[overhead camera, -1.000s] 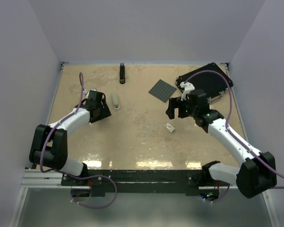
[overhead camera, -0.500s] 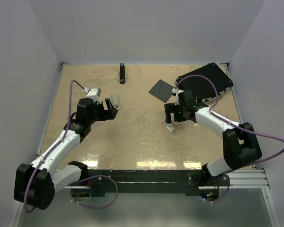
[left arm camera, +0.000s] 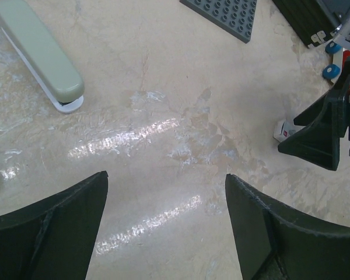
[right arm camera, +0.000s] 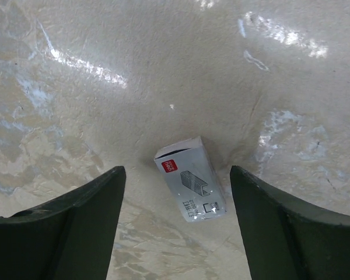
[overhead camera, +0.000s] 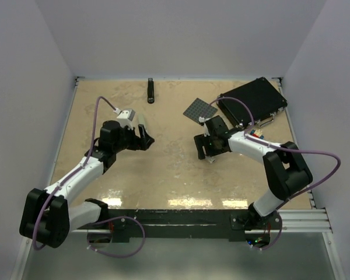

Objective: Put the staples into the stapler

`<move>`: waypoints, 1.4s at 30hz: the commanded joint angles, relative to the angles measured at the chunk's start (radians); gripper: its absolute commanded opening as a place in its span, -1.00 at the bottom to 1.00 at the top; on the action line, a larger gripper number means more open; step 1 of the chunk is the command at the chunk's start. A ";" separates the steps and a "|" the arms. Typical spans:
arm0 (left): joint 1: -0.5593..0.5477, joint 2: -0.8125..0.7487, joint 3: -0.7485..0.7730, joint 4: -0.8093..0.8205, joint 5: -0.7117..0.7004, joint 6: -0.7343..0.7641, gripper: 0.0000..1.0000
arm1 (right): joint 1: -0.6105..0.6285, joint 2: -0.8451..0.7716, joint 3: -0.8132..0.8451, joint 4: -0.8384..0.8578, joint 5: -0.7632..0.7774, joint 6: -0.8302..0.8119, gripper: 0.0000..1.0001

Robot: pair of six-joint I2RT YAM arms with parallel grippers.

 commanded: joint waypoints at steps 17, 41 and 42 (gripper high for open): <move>-0.020 0.020 0.025 0.049 0.082 0.027 0.71 | 0.208 0.120 0.158 -0.031 0.011 -0.071 -0.33; -0.041 0.116 -0.018 0.101 0.159 -0.125 0.61 | 0.343 -0.017 0.231 -0.057 0.060 0.027 0.57; -0.050 0.131 -0.012 0.104 0.163 -0.130 0.61 | 0.332 -0.040 0.212 -0.045 0.069 0.058 0.67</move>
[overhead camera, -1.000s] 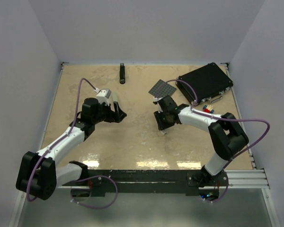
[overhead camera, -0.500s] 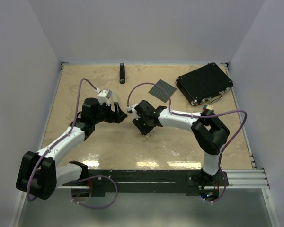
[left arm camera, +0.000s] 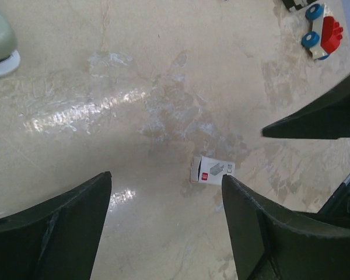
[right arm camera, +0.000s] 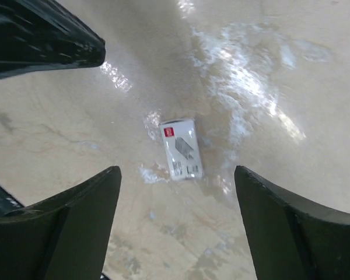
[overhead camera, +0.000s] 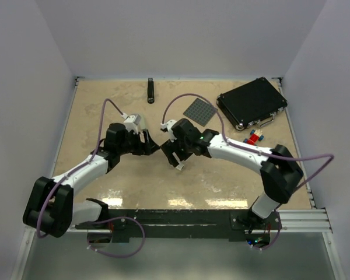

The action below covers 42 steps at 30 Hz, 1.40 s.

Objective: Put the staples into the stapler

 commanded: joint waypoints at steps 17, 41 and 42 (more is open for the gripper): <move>-0.160 0.390 0.191 0.048 0.106 -0.110 0.10 | -0.114 -0.323 -0.426 0.373 0.003 0.772 0.22; -0.189 0.534 0.229 0.079 0.234 -0.098 -0.23 | -0.114 -0.297 -0.683 0.683 0.000 0.967 -0.21; -0.189 0.534 0.228 0.076 0.230 -0.098 -0.24 | -0.116 -0.295 -0.683 0.686 0.002 0.969 -0.21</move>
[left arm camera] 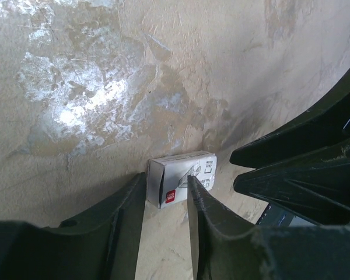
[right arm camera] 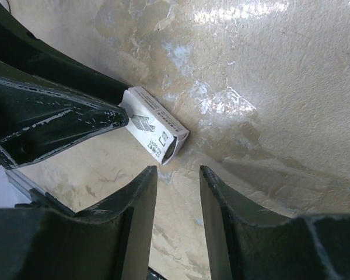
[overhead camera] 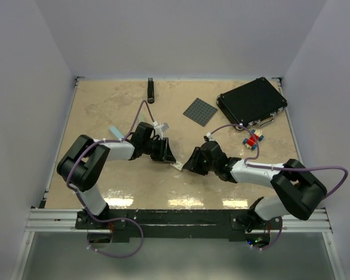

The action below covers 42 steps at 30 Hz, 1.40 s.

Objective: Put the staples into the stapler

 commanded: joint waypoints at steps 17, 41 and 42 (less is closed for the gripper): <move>-0.016 -0.043 -0.072 0.098 -0.021 -0.097 -0.89 | 0.000 0.073 0.009 0.085 0.000 0.016 -0.37; -0.023 -0.115 -0.147 0.196 -0.089 -0.206 -1.00 | 0.002 0.113 0.113 -0.064 0.041 -0.053 -0.91; -0.025 -0.115 -0.150 0.198 -0.090 -0.209 -1.00 | 0.002 0.116 0.118 -0.068 0.041 -0.056 -0.87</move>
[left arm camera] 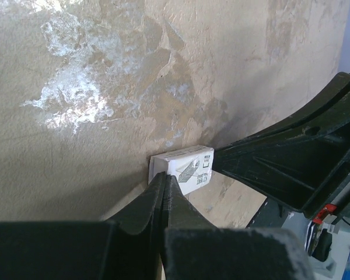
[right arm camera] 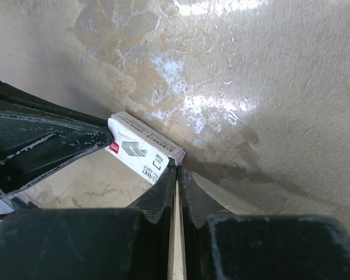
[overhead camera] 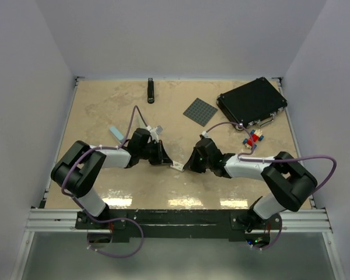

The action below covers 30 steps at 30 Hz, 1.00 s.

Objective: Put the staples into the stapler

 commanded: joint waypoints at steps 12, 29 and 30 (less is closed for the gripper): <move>-0.018 -0.042 -0.013 0.089 -0.045 -0.037 -1.00 | 0.002 0.032 0.138 -0.191 0.090 -0.084 -1.00; -0.021 0.009 0.048 0.159 0.007 0.005 -0.70 | 0.003 0.013 0.210 -0.403 0.207 -0.159 -1.00; -0.023 0.003 0.045 0.159 0.010 0.003 -0.63 | 0.002 0.013 0.221 -0.412 0.211 -0.164 -1.00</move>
